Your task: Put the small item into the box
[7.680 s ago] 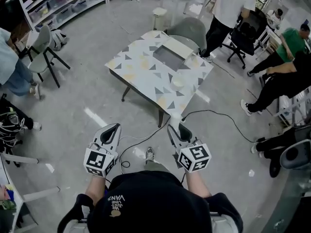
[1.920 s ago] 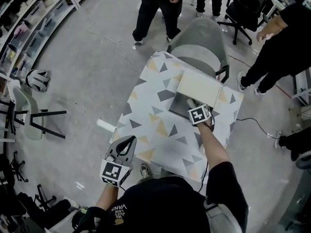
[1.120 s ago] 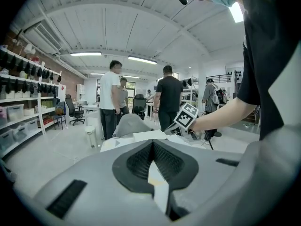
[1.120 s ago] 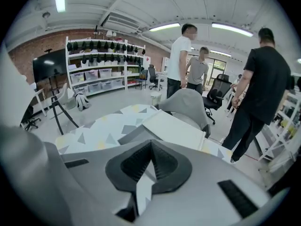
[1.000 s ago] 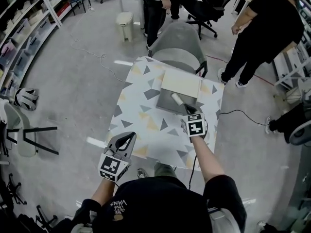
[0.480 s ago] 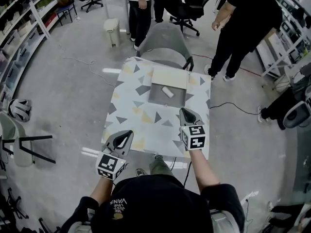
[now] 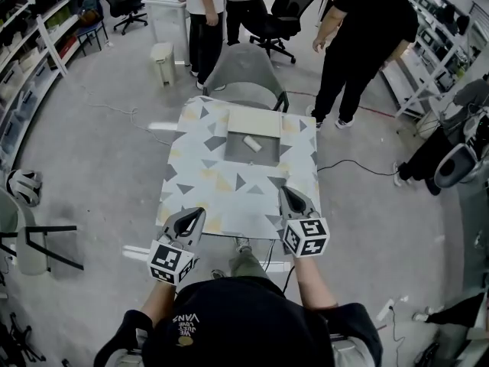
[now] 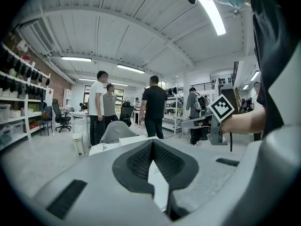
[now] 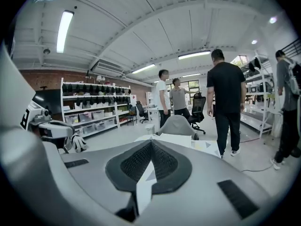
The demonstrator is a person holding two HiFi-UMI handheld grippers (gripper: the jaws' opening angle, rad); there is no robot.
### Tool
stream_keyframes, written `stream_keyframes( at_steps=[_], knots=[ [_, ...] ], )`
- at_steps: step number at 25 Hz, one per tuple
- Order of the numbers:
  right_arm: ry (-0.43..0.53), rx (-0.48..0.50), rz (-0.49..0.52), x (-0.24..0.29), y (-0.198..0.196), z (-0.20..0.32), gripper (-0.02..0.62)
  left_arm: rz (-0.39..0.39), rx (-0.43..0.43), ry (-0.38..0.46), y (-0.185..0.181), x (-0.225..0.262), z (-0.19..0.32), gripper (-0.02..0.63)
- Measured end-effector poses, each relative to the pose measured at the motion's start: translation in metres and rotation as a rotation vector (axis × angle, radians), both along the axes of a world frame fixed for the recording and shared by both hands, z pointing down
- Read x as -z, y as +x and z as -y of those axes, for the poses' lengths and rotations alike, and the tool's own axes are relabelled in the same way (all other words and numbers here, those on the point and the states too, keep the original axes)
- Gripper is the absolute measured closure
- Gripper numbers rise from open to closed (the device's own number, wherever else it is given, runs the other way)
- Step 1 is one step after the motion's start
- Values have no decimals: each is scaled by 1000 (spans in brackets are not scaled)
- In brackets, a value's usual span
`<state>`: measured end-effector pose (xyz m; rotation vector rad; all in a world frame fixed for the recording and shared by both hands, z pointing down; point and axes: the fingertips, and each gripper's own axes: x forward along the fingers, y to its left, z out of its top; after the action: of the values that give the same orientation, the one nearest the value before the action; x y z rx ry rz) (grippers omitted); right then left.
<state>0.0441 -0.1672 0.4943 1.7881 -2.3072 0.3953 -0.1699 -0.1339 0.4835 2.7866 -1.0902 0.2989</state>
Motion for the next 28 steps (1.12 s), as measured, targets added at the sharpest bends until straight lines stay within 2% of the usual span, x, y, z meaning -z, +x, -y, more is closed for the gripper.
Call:
stream_keyframes(
  at_steps=[6,12,28],
  knots=[
    [5,-47,53,0,0,-35,595,-5,-7,-8,-6,-5,-17,600],
    [1,-45,67,-2,-6,-56,595,-9,-4,-17,-11,-8,-28,600],
    [-45,-20,112,-14,-8,-68,595,-11,1,-58,-7,-21,-35,600]
  ],
)
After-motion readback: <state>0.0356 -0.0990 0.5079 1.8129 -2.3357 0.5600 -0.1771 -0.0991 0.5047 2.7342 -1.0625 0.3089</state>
